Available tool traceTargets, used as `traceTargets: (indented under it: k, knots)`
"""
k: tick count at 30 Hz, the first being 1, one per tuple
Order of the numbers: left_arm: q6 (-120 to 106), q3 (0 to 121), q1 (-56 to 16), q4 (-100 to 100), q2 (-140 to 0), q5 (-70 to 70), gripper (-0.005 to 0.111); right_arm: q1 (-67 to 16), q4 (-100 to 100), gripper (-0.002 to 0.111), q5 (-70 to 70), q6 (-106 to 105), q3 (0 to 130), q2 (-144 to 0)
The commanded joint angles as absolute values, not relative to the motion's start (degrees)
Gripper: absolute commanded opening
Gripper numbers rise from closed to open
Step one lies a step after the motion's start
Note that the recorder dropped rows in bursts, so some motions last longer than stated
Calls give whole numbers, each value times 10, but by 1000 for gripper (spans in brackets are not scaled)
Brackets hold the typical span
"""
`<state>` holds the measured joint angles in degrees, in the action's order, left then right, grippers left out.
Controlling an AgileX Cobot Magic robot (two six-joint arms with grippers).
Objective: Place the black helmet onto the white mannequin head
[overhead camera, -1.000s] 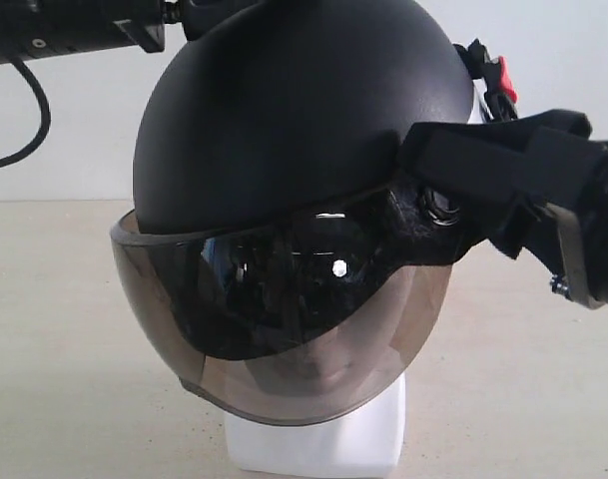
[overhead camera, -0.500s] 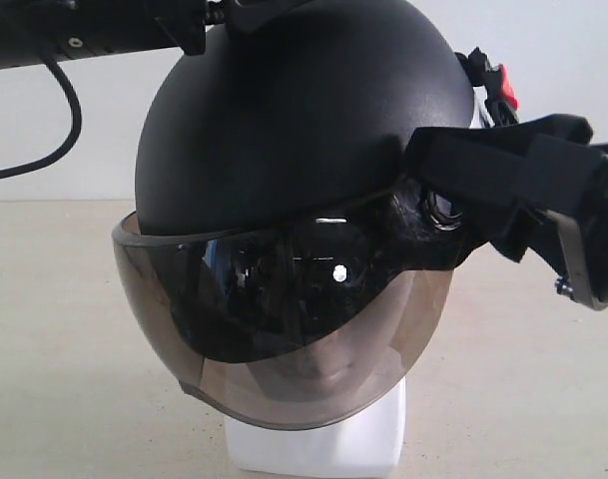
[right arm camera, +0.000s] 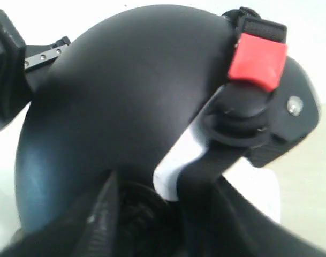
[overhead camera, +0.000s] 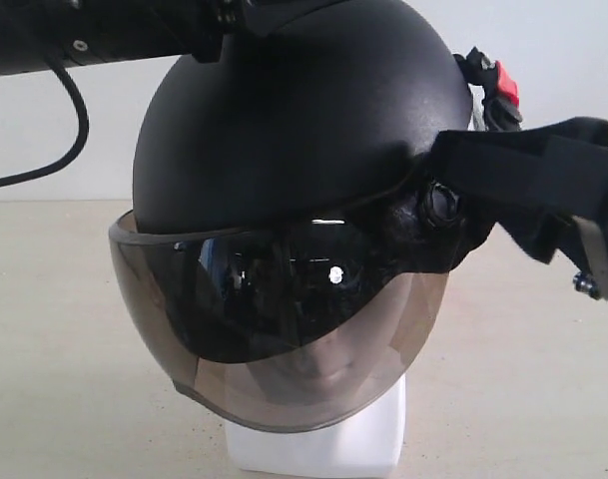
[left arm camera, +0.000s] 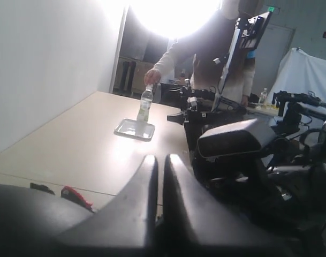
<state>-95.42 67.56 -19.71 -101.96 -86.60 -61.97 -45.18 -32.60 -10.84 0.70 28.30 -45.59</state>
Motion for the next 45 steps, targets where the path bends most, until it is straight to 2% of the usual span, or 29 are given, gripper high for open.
traceTargets:
  k: [1, 3, 6, 10, 16, 37, 45]
  knots:
    - [-934, 659, -212, -951, -895, -588, 4, -450, -404, 36, -100, -87, 285, -453]
    - [-934, 659, -212, -951, -895, -588, 4, -450, -431, 45, -104, -104, 285, -453]
    - [-934, 659, -212, -951, -895, -588, 4, -450, -482, 45, -126, -146, 285, -453]
    - [-931, 659, -212, -951, -895, -590, 4, -450, -673, 47, -155, -318, 285, -453]
    - [-931, 659, -212, -951, -895, -600, 4, -450, -875, 54, -194, -492, 285, -453]
    - [-927, 659, -212, -950, -895, -598, 4, -451, -866, 54, -209, -504, 328, -453]
    - [-923, 659, -212, -949, -895, -598, 4, -451, -922, 54, -165, -666, 361, -451]
